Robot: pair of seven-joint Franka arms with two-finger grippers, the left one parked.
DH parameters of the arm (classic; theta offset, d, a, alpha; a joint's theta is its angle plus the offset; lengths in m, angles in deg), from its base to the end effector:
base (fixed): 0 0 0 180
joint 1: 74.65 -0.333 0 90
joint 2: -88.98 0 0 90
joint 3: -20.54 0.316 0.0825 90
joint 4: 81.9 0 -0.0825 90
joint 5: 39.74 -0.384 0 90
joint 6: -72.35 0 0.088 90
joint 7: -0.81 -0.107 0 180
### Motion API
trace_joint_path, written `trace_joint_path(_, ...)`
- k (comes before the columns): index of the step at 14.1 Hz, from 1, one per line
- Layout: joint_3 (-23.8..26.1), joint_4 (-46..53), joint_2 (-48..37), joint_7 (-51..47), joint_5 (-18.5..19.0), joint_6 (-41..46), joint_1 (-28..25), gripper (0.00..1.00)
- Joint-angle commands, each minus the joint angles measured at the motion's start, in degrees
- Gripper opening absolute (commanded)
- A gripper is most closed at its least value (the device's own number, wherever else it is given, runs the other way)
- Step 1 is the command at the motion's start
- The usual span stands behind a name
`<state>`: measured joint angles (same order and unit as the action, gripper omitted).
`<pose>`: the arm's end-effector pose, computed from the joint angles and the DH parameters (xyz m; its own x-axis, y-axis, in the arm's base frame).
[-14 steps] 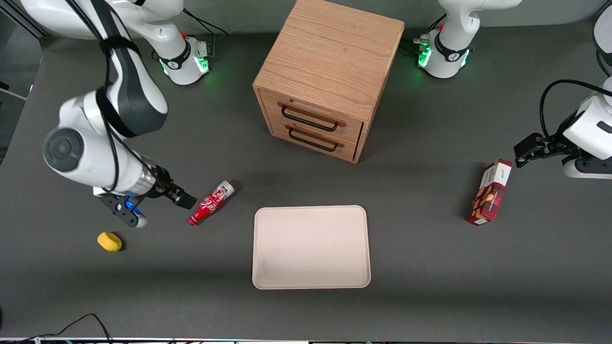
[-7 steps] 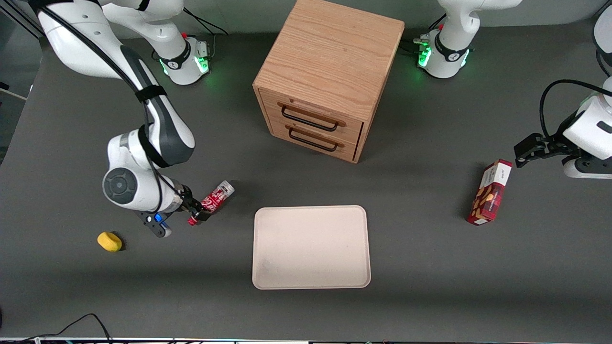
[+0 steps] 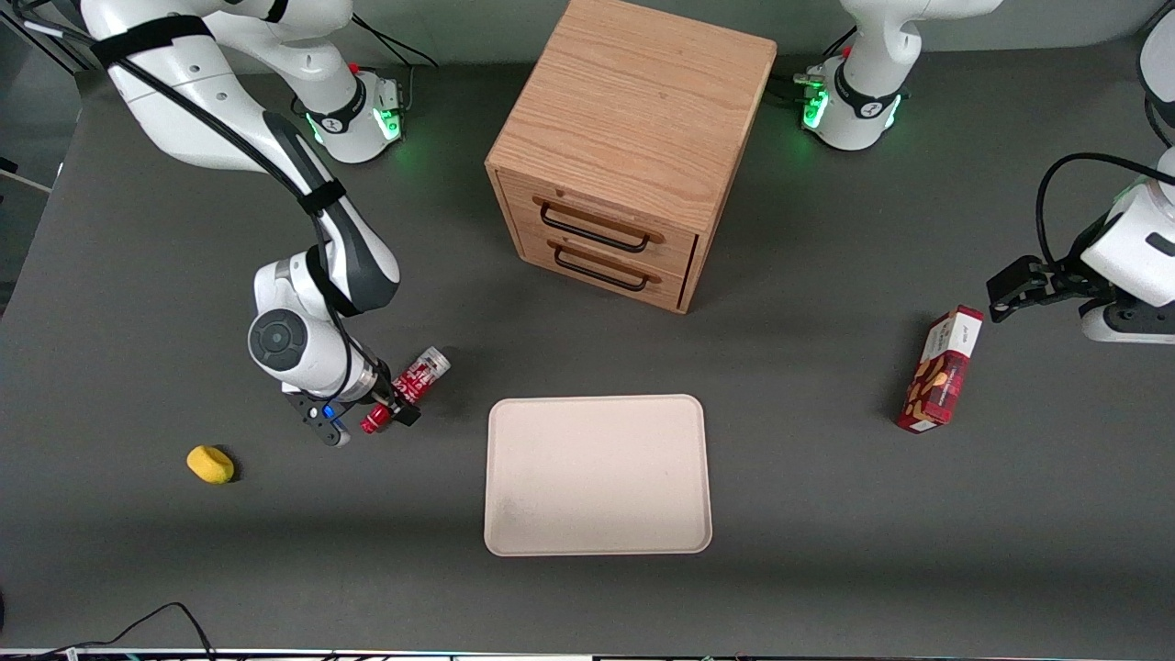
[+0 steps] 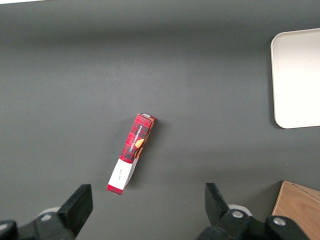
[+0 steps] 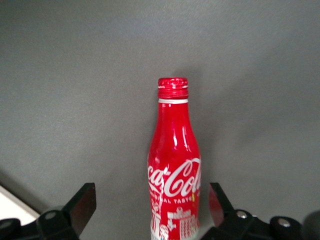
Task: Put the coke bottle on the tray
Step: 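Close the right gripper around the Coca-Cola bottle's body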
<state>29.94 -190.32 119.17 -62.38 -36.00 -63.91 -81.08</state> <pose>0.6079 0.1666 0.2246 0.6963 -0.7161 -0.0490 -0.7165 -0.6975 0.0113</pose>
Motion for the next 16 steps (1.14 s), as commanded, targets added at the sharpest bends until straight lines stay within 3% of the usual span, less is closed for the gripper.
trace_joint_path(1, 0.18, -1.26, 2.15, -3.51, 1.79, -4.44, -0.42, 1.0)
trace_joint_path(7, 0.18, -1.88, 4.09, -5.89, 2.32, -4.98, -1.39, 0.99)
trace_joint_path(10, 0.09, -2.14, 4.0, -5.81, 2.41, -4.89, -1.39, 0.84)
trace_joint_path(12, 0.09, -2.14, 3.83, -5.81, 2.41, -4.8, -1.39, 0.62)
trace_joint_path(14, 0.09, -2.06, 3.48, -5.72, 2.41, -4.45, -1.39, 0.17)
trace_joint_path(15, 0.09, -2.05, 3.47, -5.72, 2.41, -4.45, -1.39, 0.0)
trace_joint_path(16, 0.09, -2.05, 3.3, -5.72, 2.41, -4.45, -1.39, 0.0)
